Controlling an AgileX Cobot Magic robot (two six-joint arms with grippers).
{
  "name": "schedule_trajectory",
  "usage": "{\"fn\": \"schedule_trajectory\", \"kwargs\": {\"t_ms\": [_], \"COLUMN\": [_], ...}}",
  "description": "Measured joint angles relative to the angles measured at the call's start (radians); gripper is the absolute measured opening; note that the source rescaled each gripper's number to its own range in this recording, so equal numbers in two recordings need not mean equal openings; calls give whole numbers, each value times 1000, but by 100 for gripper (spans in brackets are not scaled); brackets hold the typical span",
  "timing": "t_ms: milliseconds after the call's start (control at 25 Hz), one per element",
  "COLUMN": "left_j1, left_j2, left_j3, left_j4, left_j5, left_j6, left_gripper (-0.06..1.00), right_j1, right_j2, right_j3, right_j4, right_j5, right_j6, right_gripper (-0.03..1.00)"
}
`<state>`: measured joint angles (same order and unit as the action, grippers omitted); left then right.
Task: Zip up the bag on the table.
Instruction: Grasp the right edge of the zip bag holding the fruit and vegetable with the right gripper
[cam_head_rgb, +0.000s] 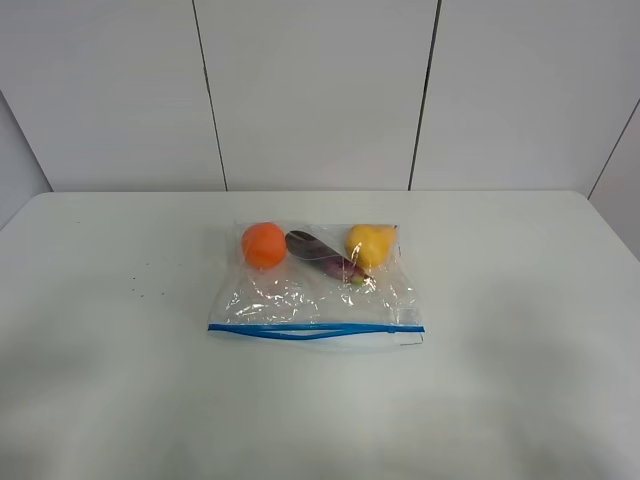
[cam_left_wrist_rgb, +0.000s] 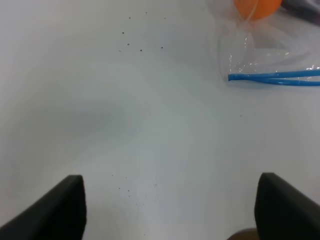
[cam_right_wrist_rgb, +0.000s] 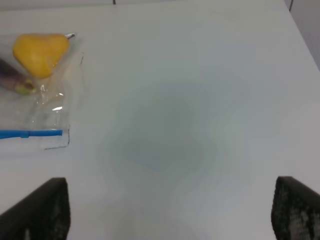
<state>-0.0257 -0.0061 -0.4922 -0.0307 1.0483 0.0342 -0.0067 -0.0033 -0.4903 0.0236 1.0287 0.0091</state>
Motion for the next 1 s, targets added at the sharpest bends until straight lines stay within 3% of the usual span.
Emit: {"fn": "schedule_trajectory", "kwargs": {"t_ms": [520,1000], "left_j1": [0,0], "left_j2": [0,0], "left_j3": [0,0], "left_j4": [0,0], "left_j5": [0,0], "left_j6": [0,0], "left_gripper": [100,100], "right_j1": [0,0], "right_j2": [23,737], "right_j3": [-13,-329], "right_j4": [0,50], "right_j5": [4,44], "right_j6": [0,0], "right_gripper": [94,94]}}
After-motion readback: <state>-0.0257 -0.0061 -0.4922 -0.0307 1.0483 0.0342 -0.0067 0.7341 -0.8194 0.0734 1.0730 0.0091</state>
